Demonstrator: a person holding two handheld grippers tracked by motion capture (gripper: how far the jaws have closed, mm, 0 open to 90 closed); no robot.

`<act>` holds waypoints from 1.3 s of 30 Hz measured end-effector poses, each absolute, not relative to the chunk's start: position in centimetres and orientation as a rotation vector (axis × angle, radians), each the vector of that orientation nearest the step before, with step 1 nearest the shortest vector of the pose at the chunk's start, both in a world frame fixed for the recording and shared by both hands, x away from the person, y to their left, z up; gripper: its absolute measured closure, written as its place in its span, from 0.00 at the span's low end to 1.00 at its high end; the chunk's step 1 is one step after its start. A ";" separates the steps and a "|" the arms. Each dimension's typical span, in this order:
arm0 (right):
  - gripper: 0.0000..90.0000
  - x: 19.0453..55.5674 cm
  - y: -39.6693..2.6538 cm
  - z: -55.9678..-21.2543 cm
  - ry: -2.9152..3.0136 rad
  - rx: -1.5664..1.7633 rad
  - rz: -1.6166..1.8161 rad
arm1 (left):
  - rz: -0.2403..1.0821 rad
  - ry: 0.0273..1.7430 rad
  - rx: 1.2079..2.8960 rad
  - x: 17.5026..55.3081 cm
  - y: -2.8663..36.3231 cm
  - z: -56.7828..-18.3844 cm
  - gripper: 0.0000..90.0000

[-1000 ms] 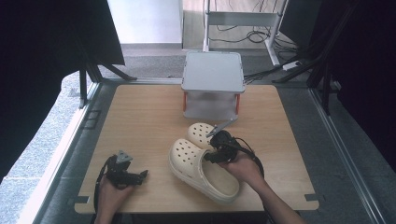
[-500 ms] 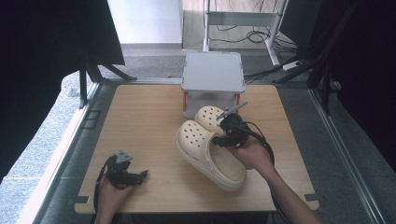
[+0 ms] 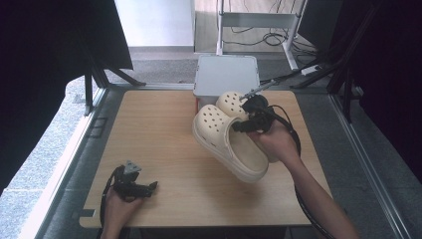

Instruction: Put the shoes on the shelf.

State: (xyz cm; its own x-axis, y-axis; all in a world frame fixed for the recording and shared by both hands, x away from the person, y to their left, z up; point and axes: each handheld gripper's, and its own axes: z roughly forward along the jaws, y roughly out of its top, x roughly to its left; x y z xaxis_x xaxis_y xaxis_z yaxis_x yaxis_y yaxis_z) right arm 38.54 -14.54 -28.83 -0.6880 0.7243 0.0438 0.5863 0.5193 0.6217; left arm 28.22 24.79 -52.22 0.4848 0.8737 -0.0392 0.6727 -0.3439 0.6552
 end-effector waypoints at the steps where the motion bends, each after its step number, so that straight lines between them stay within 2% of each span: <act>1: 0.72 38.9 -14.5 -28.5 2.530 1.129 0.909 | 0.426 1.270 2.121 28.2 24.8 -52.2 0.00; 28: 0.71 51.6 -9.7 -24.6 2.203 1.562 0.843 | 0.430 1.270 2.121 28.2 24.8 -52.2 0.00; 39: 0.71 56.9 -8.6 -24.9 2.072 1.708 0.800 | 0.427 1.265 2.123 28.2 24.8 -52.2 0.00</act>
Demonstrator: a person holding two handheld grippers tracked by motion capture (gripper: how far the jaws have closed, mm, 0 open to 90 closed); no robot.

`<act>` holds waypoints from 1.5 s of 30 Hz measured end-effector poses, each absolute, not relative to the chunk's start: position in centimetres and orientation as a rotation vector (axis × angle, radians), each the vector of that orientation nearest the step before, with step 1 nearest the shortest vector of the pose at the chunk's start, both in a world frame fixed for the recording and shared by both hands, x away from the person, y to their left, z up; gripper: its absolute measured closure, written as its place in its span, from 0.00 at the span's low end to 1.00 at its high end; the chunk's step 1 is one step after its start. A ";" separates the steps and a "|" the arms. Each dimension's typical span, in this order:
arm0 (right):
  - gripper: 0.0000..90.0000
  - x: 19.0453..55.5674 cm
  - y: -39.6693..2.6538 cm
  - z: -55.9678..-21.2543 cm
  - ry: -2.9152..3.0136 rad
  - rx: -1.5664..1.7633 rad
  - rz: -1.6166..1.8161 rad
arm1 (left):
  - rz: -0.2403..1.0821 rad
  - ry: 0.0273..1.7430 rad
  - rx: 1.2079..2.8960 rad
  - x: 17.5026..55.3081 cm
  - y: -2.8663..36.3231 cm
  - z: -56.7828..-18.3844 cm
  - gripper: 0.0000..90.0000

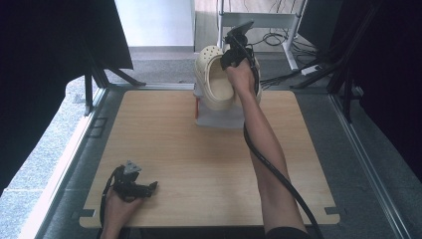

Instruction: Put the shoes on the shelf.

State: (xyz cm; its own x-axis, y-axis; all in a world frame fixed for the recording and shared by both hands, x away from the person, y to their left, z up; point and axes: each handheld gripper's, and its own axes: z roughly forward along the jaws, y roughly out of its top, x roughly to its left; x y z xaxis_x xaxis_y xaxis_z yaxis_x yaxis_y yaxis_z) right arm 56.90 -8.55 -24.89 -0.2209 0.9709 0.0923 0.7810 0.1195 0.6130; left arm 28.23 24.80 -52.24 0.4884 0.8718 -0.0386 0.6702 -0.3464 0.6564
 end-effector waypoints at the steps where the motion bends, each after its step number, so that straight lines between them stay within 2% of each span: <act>1: 0.71 57.4 -8.5 -25.0 2.055 1.727 0.804 | 0.423 1.263 2.126 28.3 24.8 -52.2 0.00; 15: 0.70 62.6 -8.5 -26.3 1.960 1.808 0.763 | 0.432 1.261 2.123 28.3 24.8 -52.3 0.00; 27: 0.64 63.8 -8.6 -29.3 1.987 1.775 0.756 | 0.433 1.259 2.122 28.4 24.8 -52.3 0.00; 29: 0.60 63.7 -8.8 -29.3 2.009 1.755 0.770 | 0.434 1.259 2.122 28.4 24.8 -52.3 0.00; 35: 0.34 62.5 -9.3 -29.3 2.133 1.584 0.791 | 0.433 1.259 2.122 28.4 24.8 -52.3 0.00; 45: 0.21 59.2 -11.4 -28.5 2.247 1.421 0.898 | 0.434 1.259 2.123 28.4 24.8 -52.3 0.00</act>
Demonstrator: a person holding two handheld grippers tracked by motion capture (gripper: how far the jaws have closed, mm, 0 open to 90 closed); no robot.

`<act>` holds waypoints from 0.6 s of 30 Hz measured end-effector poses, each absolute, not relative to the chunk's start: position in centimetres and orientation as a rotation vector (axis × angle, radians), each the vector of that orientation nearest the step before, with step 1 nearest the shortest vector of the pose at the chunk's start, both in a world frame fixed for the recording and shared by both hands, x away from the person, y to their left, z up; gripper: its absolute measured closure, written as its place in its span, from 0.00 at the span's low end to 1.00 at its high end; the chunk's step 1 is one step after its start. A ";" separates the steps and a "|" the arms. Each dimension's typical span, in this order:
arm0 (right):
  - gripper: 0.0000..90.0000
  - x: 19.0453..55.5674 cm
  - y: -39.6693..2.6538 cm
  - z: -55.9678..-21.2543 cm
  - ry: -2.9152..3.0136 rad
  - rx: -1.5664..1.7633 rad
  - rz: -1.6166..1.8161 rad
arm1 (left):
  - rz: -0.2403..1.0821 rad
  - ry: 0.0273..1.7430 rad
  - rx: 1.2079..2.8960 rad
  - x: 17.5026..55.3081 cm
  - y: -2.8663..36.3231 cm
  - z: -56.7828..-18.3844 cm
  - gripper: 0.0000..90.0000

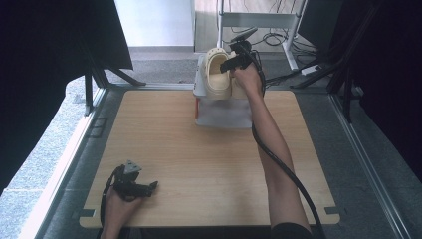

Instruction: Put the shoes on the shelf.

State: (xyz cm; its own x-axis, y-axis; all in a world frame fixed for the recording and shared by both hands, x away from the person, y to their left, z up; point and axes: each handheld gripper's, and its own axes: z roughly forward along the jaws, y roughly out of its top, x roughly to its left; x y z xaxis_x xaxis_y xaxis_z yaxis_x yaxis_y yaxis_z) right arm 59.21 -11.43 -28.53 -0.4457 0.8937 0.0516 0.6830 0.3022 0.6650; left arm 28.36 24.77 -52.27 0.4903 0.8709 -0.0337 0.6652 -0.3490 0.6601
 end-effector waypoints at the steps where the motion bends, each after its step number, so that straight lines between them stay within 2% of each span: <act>1: 0.20 58.8 -11.6 -28.4 2.269 1.396 0.897 | 0.434 1.259 2.122 28.4 24.8 -52.3 0.00; 13: 0.14 54.5 -13.4 -27.1 2.356 1.211 0.999 | 0.434 1.259 2.122 28.4 24.8 -52.3 0.00; 18: 0.08 52.8 -13.9 -27.0 2.375 1.124 1.011 | 0.433 1.259 2.122 28.4 24.8 -52.3 0.00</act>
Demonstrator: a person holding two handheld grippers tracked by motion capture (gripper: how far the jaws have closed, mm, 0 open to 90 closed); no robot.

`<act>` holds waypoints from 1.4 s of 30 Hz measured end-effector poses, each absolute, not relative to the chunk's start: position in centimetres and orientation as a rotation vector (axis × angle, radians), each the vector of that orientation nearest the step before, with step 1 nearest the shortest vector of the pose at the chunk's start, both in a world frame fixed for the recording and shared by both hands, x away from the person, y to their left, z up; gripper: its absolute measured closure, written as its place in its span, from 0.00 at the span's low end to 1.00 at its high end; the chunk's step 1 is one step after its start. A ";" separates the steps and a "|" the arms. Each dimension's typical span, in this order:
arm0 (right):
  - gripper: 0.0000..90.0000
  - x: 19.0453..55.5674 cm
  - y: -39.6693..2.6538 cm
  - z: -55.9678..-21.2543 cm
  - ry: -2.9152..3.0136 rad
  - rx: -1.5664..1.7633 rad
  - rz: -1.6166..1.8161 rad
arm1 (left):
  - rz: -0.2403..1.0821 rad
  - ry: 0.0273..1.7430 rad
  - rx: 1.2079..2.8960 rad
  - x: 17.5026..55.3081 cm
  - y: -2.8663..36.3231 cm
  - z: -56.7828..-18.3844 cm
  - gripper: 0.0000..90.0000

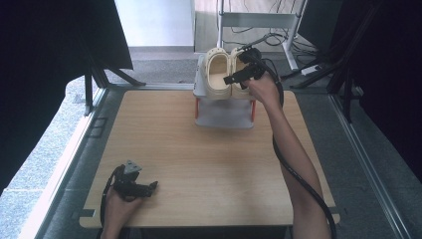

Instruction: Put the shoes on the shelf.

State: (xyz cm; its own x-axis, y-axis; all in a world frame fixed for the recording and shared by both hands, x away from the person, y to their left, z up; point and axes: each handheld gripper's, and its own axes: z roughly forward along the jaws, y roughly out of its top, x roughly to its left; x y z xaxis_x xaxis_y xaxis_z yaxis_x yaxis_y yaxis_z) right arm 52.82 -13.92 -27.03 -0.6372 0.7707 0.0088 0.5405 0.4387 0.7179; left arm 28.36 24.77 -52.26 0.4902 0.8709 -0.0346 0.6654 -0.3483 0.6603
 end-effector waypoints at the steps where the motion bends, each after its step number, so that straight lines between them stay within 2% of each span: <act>1: 0.07 52.5 -14.0 -27.0 2.372 1.109 1.012 | 0.433 1.259 2.122 28.4 24.8 -52.3 0.00; 23: 0.01 45.9 -18.8 -29.5 2.440 0.973 1.093 | 0.436 1.260 2.121 28.4 24.8 -52.3 0.00; 31: 0.01 43.5 -20.4 -31.9 2.464 0.988 1.143 | 0.438 1.265 2.118 28.3 24.7 -52.3 0.00; 37: 0.07 41.6 -21.3 -34.0 2.486 0.979 1.154 | 0.440 1.267 2.117 28.3 24.7 -52.3 0.01; 42: 0.07 40.2 -22.0 -35.4 2.483 0.965 1.155 | 0.440 1.268 2.116 28.3 24.7 -52.3 0.01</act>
